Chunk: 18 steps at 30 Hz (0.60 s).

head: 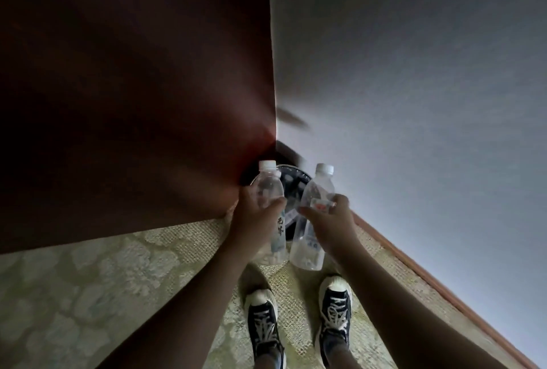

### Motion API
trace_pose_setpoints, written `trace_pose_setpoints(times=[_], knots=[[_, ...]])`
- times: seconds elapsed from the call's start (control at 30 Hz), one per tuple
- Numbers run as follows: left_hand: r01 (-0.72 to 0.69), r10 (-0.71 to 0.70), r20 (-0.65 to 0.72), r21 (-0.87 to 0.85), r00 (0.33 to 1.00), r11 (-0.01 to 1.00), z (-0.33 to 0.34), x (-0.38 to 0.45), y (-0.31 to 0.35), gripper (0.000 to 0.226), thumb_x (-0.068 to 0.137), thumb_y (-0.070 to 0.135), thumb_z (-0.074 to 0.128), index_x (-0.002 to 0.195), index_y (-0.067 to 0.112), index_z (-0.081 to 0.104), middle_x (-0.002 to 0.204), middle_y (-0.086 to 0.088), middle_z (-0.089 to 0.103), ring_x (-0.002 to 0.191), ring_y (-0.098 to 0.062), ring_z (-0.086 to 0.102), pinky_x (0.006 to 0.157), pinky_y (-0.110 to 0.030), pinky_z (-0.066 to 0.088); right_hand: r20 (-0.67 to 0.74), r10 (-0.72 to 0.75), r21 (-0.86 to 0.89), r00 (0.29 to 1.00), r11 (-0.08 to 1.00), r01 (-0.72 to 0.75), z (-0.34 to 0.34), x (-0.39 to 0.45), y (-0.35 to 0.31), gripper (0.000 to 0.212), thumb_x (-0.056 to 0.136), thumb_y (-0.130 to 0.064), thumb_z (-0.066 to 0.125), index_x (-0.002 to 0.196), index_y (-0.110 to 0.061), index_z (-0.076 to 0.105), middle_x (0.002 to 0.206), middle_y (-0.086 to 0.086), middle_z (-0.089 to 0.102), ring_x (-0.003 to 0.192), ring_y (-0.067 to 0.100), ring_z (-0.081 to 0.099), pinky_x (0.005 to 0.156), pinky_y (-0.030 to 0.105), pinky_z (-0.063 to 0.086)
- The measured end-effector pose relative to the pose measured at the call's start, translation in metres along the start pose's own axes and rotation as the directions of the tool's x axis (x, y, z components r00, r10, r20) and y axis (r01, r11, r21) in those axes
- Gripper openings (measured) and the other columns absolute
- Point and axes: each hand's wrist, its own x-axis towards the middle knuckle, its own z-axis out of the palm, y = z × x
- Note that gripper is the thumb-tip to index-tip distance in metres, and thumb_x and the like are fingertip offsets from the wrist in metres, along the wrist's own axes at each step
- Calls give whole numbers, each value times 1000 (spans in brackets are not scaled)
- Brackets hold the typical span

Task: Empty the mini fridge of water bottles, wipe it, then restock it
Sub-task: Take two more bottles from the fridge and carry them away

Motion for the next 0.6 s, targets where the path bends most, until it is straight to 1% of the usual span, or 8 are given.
trace_pose_setpoints(times=[0.13,0.23,0.3,0.37,0.43,0.47,0.53,0.6], knots=[[17,-19,15,136,1000,990,39,63,-62,46,81,39,78,110,26,45,108,2,59,90,-11,61,64,-27,45,9,69,-90,998,994,-68,22,70,53,48,82,-20,78,113,-18,41,101,7,62,84,24,68,56,29,52],[3,-6,18,175,1000,985,55,98,-87,49,83,38,79,117,23,46,122,-4,57,106,-20,59,81,-34,52,26,69,-144,997,987,-65,35,106,72,52,82,-26,80,117,-18,42,110,7,62,92,24,66,64,33,55],[20,-25,22,186,999,982,62,107,-91,61,85,40,77,133,17,47,134,-5,55,114,-20,55,82,-27,45,34,57,-185,998,981,-50,41,117,74,55,82,-30,79,123,-18,45,115,6,62,95,24,66,67,34,57],[30,-33,12,198,999,980,64,104,-90,72,86,41,75,143,13,43,138,-5,52,116,-18,52,86,-24,37,26,43,-214,999,976,-36,43,116,72,58,80,-31,80,127,-17,47,114,5,63,95,24,66,73,40,59],[-11,10,10,205,1000,979,61,89,-82,65,85,41,74,138,13,48,127,-2,57,109,-12,54,84,-24,39,28,33,-201,999,979,-26,39,105,68,60,80,-26,79,130,-15,48,110,6,64,92,25,68,75,43,60],[-41,40,9,206,999,978,58,80,-76,58,85,42,73,131,15,52,118,4,60,104,-7,58,80,-21,43,34,22,-193,999,981,-15,35,97,65,59,80,-24,79,130,-15,49,109,6,66,90,23,70,73,40,61],[-95,96,4,205,995,974,47,58,-62,48,84,44,71,121,19,56,103,19,56,90,11,57,70,-7,41,31,-13,-215,999,976,20,25,78,57,56,81,-22,79,129,-16,52,106,3,70,85,16,72,63,27,59],[-151,160,-17,245,987,958,32,37,-39,47,86,39,72,124,16,58,103,23,48,87,9,49,69,-6,36,22,-67,-258,998,964,70,14,56,40,56,80,-22,80,130,-18,53,108,-1,69,85,8,69,58,13,49]])
